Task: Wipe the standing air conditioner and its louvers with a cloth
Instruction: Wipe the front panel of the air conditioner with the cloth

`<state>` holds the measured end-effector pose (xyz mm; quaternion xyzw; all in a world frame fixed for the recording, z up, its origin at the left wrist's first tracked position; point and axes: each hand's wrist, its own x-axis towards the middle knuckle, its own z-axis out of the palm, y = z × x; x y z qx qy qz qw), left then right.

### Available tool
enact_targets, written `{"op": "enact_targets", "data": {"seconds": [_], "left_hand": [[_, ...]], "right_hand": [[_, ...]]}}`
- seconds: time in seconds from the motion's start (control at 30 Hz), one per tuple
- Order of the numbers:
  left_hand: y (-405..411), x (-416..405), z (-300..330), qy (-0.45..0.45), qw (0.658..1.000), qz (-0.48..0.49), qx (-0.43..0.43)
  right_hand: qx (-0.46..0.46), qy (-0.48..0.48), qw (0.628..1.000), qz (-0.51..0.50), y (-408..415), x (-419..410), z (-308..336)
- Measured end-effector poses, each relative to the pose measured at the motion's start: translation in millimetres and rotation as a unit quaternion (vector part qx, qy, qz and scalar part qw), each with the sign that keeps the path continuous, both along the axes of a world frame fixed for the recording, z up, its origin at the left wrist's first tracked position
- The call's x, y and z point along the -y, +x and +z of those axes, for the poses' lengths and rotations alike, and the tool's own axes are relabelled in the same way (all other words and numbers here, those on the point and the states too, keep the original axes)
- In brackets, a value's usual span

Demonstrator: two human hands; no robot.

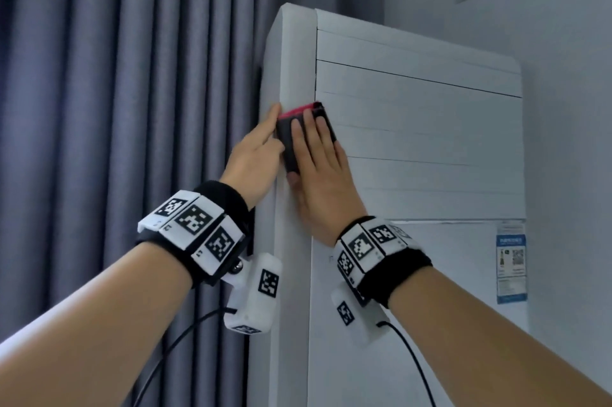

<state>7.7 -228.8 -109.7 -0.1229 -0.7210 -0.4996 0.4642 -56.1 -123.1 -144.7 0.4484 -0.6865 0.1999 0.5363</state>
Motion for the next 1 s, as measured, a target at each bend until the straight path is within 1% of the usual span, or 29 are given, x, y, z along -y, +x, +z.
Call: {"op": "enact_targets", "data": {"seconds": [0.03,0.1,0.13,0.2,0.3,0.37,0.47,0.57,0.63,0.73,0.83,0.87,0.93,0.97,1.0], "left_hand": [[1,-1,-2,-0.021,1.0,0.02,-0.006],[3,-3,-9,-0.092,0.991,0.093,-0.025],[4,-3,-12,-0.124,0.984,0.124,-0.033],[5,-2,-15,-0.155,0.976,0.148,-0.035],[6,-3,-16,-0.156,0.976,0.149,-0.026],[6,-7,-16,-0.15,0.976,0.158,-0.025],[5,-16,-15,-0.13,0.975,0.18,-0.022],[3,-24,-12,-0.105,0.971,0.211,-0.026],[5,-26,-9,-0.123,0.964,0.235,-0.035],[8,-25,1,-0.199,0.934,0.292,-0.053],[10,-35,11,-0.259,0.9,0.349,-0.038],[9,-40,13,-0.294,0.883,0.365,-0.037],[4,-51,15,-0.382,0.828,0.409,-0.019],[2,-54,16,-0.418,0.799,0.431,-0.006],[0,-59,17,-0.439,0.778,0.449,0.007]], "right_hand": [[-0.008,0.007,1.0,0.002,-3,-4,0],[-0.018,0.013,1.0,0.0,-13,-15,-1],[-0.012,0.005,1.0,-0.003,-20,-23,-2],[0.024,-0.03,0.999,-0.018,-35,-38,-4],[0.076,-0.061,0.994,-0.048,-51,-57,-10],[0.08,-0.064,0.993,-0.056,-50,-61,-13],[0.038,-0.029,0.998,-0.046,-36,-49,-7],[0.006,0.003,1.0,-0.012,-23,-30,1],[-0.001,0.012,1.0,0.0,-25,-30,2],[-0.003,-0.006,1.0,-0.017,-46,-51,2],[0.038,-0.042,0.997,-0.047,-74,-82,3],[0.05,-0.051,0.996,-0.053,-80,-90,3],[0.06,-0.058,0.995,-0.056,-86,-100,4],[0.061,-0.057,0.995,-0.054,-87,-102,4],[0.062,-0.056,0.995,-0.053,-86,-104,5]]}}
